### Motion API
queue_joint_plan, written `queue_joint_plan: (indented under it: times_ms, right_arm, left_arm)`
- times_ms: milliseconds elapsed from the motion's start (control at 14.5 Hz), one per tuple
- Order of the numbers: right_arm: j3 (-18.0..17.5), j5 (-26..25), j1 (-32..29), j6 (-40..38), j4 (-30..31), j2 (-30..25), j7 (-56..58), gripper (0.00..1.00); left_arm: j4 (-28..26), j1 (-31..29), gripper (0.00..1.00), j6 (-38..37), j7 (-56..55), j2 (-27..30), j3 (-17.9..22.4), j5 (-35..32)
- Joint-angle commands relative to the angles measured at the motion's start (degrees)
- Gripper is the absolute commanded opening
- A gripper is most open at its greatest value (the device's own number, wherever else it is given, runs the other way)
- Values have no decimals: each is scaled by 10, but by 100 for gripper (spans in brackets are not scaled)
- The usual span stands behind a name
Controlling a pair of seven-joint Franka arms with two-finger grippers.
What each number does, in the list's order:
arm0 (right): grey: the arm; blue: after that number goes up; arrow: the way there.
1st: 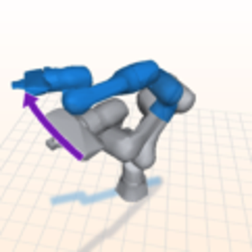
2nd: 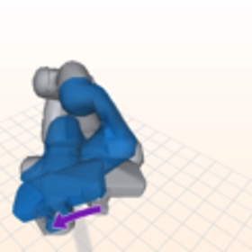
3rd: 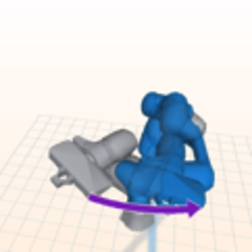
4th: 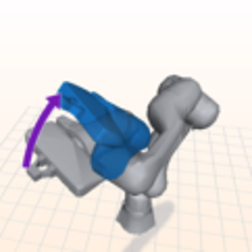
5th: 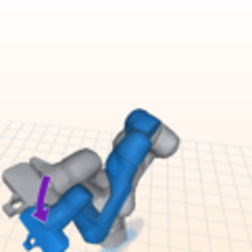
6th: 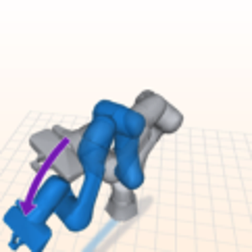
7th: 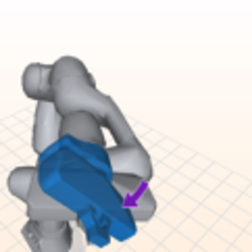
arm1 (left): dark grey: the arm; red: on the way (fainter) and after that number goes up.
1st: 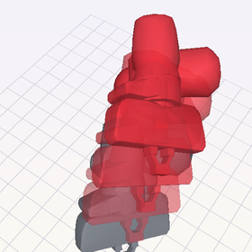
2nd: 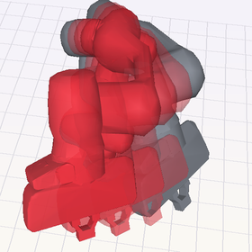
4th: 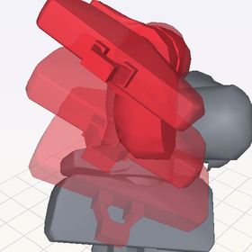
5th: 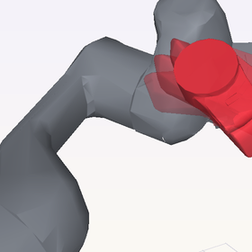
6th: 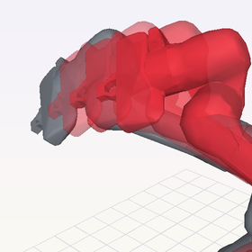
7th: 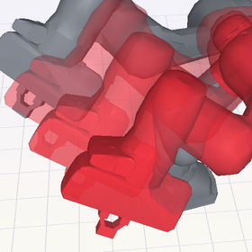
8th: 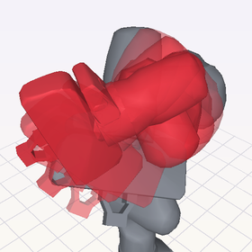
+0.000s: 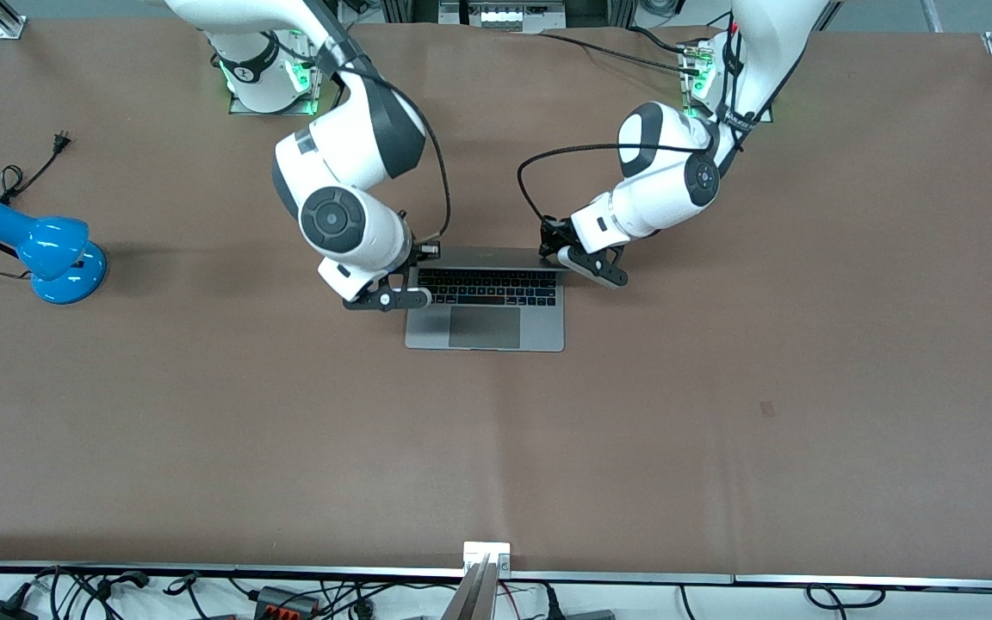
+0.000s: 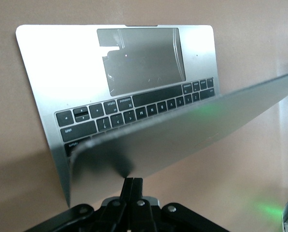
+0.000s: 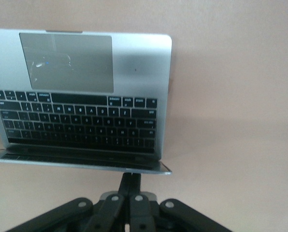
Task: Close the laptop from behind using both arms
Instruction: 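Place both grippers against the back of the laptop lid, then push the lid down toward the keyboard with both grippers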
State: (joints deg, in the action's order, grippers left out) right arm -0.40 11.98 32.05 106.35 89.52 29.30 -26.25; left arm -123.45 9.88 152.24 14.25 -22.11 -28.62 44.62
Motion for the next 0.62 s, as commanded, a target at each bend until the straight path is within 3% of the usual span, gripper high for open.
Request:
queue_joint_plan:
  times_ms: [0,550]
  right_arm:
    - [-3,-9,-14,-3,-30,28,23,0]
    - [-3,-19,-14,46,-46,74,23,0]
  left_arm:
    - [30,0,1,24,28,-38,-3,17]
    - [63,0,1,26,30,-86,2,10]
